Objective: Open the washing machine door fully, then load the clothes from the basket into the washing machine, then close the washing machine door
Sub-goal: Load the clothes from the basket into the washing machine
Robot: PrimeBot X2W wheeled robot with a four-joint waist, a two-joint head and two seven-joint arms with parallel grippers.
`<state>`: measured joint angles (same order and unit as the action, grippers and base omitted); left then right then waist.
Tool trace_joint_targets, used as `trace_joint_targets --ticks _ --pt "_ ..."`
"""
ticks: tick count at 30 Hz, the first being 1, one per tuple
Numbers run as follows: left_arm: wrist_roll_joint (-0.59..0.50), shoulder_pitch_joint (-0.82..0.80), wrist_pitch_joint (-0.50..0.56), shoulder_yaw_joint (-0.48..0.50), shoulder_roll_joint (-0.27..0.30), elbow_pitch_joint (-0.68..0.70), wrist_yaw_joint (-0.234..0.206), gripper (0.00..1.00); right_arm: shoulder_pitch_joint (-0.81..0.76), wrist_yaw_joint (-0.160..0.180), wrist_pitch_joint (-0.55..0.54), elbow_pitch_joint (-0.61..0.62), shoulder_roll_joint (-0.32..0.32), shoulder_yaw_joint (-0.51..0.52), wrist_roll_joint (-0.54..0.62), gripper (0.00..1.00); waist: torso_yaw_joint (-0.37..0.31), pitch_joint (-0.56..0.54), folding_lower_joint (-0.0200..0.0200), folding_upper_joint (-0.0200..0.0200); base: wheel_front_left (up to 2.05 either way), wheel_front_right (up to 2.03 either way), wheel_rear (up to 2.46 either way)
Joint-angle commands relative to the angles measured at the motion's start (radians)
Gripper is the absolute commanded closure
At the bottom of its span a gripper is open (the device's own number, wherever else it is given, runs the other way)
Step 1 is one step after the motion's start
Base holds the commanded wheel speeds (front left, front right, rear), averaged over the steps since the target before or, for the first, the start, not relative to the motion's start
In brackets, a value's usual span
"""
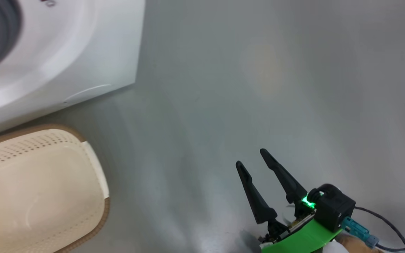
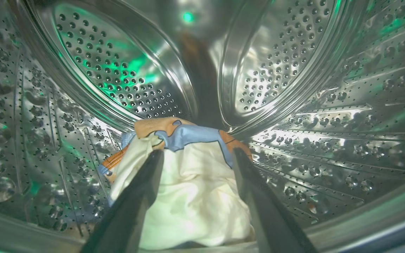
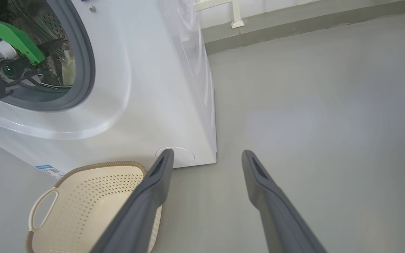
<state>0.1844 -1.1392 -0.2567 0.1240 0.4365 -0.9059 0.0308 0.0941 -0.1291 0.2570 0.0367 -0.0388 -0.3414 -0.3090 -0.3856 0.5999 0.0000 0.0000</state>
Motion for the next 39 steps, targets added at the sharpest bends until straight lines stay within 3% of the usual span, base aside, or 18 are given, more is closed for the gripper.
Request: trace_joint_targets --ticks 1,13,27,39 --pt "0.004 0.040 -0.005 0.014 0.033 0.045 0.004 0.00 0.009 -0.002 0.005 0.013 -0.011 -0.015 0.011 0.00 0.040 -0.030 0.0000 0.0000 0.00 0.00 0.00" --pt "0.014 0.253 -0.005 0.007 -0.121 0.243 0.051 0.00 0.033 -0.002 0.005 -0.035 -0.011 0.038 0.048 0.00 0.184 -0.118 0.0000 0.0000 0.00 0.00 0.00" --pt "0.017 0.554 -0.005 -0.032 -0.302 0.428 0.090 0.00 -0.007 -0.002 0.005 -0.089 -0.011 0.097 0.091 0.00 0.315 -0.307 0.0000 0.0000 0.00 0.00 0.00" --pt "0.081 0.822 -0.005 -0.081 -0.373 0.469 0.098 0.00 -0.037 -0.002 0.005 -0.134 -0.011 0.128 0.133 0.00 0.383 -0.460 0.0000 0.0000 0.00 0.00 0.00"
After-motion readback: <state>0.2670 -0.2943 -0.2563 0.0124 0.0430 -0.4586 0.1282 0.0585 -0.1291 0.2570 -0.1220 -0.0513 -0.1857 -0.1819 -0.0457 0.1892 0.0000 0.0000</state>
